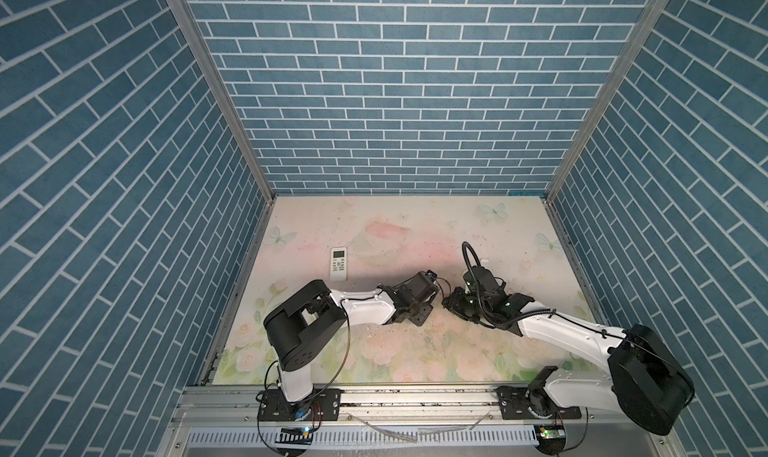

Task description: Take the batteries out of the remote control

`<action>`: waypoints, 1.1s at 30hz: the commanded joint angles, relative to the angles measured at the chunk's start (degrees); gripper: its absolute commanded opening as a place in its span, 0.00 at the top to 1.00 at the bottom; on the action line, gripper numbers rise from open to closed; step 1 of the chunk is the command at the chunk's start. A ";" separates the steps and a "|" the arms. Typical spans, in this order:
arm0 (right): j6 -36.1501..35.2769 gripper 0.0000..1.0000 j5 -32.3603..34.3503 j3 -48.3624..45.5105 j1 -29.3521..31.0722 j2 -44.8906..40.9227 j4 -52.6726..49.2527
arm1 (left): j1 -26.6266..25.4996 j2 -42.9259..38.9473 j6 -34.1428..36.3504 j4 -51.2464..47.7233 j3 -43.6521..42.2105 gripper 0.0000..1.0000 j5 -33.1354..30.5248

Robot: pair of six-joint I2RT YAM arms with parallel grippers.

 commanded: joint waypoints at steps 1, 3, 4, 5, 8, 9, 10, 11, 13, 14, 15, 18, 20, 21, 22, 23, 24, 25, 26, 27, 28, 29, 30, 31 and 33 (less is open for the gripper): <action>1.56 1.00 -0.17 -0.28 0.34 1.31 1.52 | -0.23 6.40 -0.41 -12.94 -4.62 0.39 4.76; 1.45 1.00 -0.02 -0.04 0.34 1.75 2.06 | -0.21 6.49 -0.39 -12.86 -4.57 0.40 4.89; 1.36 1.00 0.04 0.23 0.37 1.96 2.20 | -0.22 6.49 -0.39 -12.85 -4.58 0.40 4.87; 1.30 1.00 0.07 0.37 0.34 2.13 2.25 | -0.18 6.49 -0.39 -12.85 -4.58 0.40 4.95; 0.77 1.00 0.29 0.83 0.28 2.42 2.96 | -0.19 6.58 -0.39 -12.77 -4.67 0.40 5.04; 0.68 1.00 0.29 0.96 0.26 2.55 3.44 | -0.23 6.66 -0.41 -12.77 -4.67 0.40 5.10; 0.51 1.00 0.31 1.09 0.24 2.64 3.80 | -0.23 6.67 -0.39 -12.83 -4.67 0.41 5.14; 0.41 1.00 0.51 1.23 0.23 2.75 3.98 | -0.22 6.65 -0.39 -12.85 -4.67 0.41 5.13; 0.18 1.00 0.55 1.62 0.17 2.86 4.27 | -0.18 6.67 -0.39 -12.85 -4.67 0.41 5.13; 0.00 1.00 0.71 1.66 0.17 2.86 4.27 | -0.18 6.67 -0.39 -12.86 -4.68 0.41 5.20; -0.07 1.00 0.92 1.76 0.09 2.86 4.34 | -0.23 6.67 -0.39 -12.85 -4.67 0.41 5.20; -0.25 1.00 1.06 1.89 -0.10 2.75 4.80 | -0.22 6.76 -0.39 -12.85 -4.67 0.41 5.31; -0.47 1.00 1.24 1.80 -0.19 2.53 5.00 | -0.21 6.83 -0.43 -12.85 -4.67 0.41 5.31; -0.47 1.00 1.16 1.75 -0.29 2.51 5.29 | -0.19 6.85 -0.39 -12.86 -4.67 0.41 5.30; -0.48 1.00 1.01 1.79 -0.36 2.60 5.62 | -0.19 6.85 -0.39 -12.85 -4.67 0.41 5.35; -0.53 1.00 0.82 1.82 -0.44 2.66 5.88 | -0.23 6.85 -0.40 -12.85 -4.67 0.41 5.31; -0.56 1.00 0.80 1.88 -0.45 2.68 6.18 | -0.22 6.94 -0.39 -12.85 -4.67 0.41 5.46; -0.65 1.00 0.81 2.01 -0.46 2.68 6.23 | -0.20 6.95 -0.39 -12.85 -4.67 0.41 5.39; -0.92 1.00 0.84 2.31 -0.49 2.69 6.12 | -0.22 6.97 -0.39 -12.81 -4.67 0.41 5.39; -1.12 1.00 0.85 2.43 -0.54 2.64 6.03 | -0.23 7.02 -0.41 -12.85 -4.67 0.41 5.40; -1.10 1.00 0.86 2.61 -0.54 2.60 5.86 | -0.19 7.02 -0.41 -12.85 -4.67 0.41 5.40; -1.30 1.00 0.82 2.84 -0.62 2.51 5.69 | -0.19 7.02 -0.46 -12.85 -4.71 0.41 5.44; -1.43 1.00 0.88 3.06 -0.63 2.42 5.50 | -0.23 7.02 -0.39 -12.85 -4.68 0.41 5.40; -1.61 1.00 0.80 3.27 -0.62 2.29 5.32 | -0.20 7.02 -0.41 -12.85 -4.67 0.41 5.39; -1.87 1.00 0.89 3.58 -0.62 1.91 4.72 | -0.22 7.15 -0.49 -12.77 -4.76 0.41 5.40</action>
